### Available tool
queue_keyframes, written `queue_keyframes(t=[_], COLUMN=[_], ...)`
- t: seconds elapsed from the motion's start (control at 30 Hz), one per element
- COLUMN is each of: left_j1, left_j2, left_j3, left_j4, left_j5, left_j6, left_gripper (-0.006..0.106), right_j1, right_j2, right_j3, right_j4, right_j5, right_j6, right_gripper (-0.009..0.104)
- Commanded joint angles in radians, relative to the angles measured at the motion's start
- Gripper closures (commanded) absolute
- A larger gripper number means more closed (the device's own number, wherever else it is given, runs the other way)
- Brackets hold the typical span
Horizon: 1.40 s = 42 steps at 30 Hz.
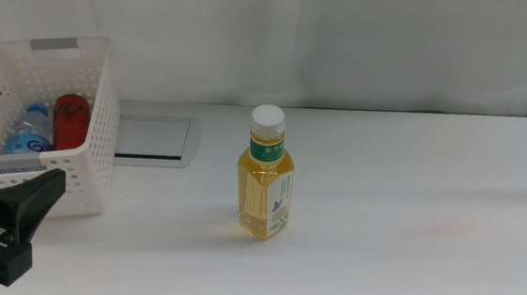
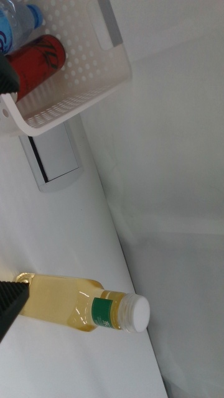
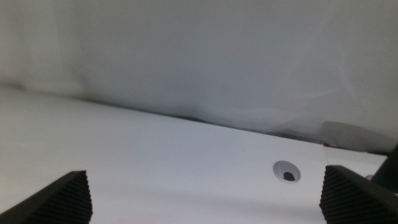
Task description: Use arms to grab the bottles and put them into the dustbin to the left of the table.
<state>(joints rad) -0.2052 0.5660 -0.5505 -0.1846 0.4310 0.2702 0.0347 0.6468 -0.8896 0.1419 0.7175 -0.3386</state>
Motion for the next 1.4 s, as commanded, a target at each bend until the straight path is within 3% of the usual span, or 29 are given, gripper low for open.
queue_keyframes(t=[0.0, 0.1, 0.2, 0.33, 0.4, 0.47, 0.53, 0.6, 0.7, 0.73, 0.97, 1.13, 1.23, 1.37], left_j1=[-0.006, -0.006, -0.006, -0.006, -0.006, -0.006, -0.006, -0.006, -0.006, -0.006, -0.006, -0.006, -0.021, -0.083], left_j2=[-0.003, -0.003, -0.003, -0.003, -0.003, -0.003, -0.003, -0.003, -0.003, -0.003, -0.001, 0.020, 0.076, 0.188], left_j3=[0.004, 0.004, 0.004, 0.004, 0.004, 0.004, 0.004, 0.004, 0.004, 0.005, 0.005, 0.006, 0.006, 0.007], left_j4=[-0.006, -0.006, -0.006, -0.006, -0.006, -0.006, -0.008, -0.008, -0.010, -0.010, -0.014, -0.017, -0.089, -0.094], left_j5=[-0.009, -0.011, -0.013, -0.029, -0.029, -0.029, -0.029, -0.029, -0.027, -0.025, -0.003, 0.000, -0.002, -0.047], left_j6=[-0.008, -0.008, -0.008, -0.008, -0.008, -0.008, -0.008, -0.008, -0.008, -0.008, -0.028, -0.028, -0.018, 0.040], left_gripper=[0.021, 0.021, 0.021, 0.021, 0.021, 0.021, 0.021, 0.021, 0.021, 0.021, 0.021, 0.021, 0.021, 0.021], right_j1=[-0.005, -0.005, -0.005, -0.005, -0.005, -0.005, -0.005, -0.005, -0.005, -0.005, -0.005, -0.005, -0.005, -0.005], right_j2=[-0.139, -0.270, -0.351, -0.358, -0.338, -0.323, -0.304, -0.293, -0.293, -0.293, -0.308, -0.451, -0.586, -0.681], right_j3=[0.063, 0.183, 0.331, 0.541, 0.689, 0.755, 0.793, 0.810, 0.813, 0.813, 0.813, 0.813, 0.813, 0.813], right_j4=[-0.010, -0.009, -0.028, -0.040, -0.035, 0.031, 0.089, 0.087, 0.072, 0.067, 0.067, 0.067, 0.067, 0.081], right_j5=[0.025, -0.019, -0.164, -0.456, -0.683, -0.768, -0.765, -0.746, -0.717, -0.717, -0.717, -0.681, -0.595, -0.593], right_j6=[0.093, 0.156, 0.198, 0.204, 0.211, 0.211, 0.207, 0.207, 0.165, 0.138, 0.084, 0.084, 0.078, 0.078], right_gripper=[-0.008, -0.008, -0.008, -0.004, 0.002, 0.009, 0.025, 0.048, 0.092, 0.097, 0.098, 0.098, 0.098, 0.098])
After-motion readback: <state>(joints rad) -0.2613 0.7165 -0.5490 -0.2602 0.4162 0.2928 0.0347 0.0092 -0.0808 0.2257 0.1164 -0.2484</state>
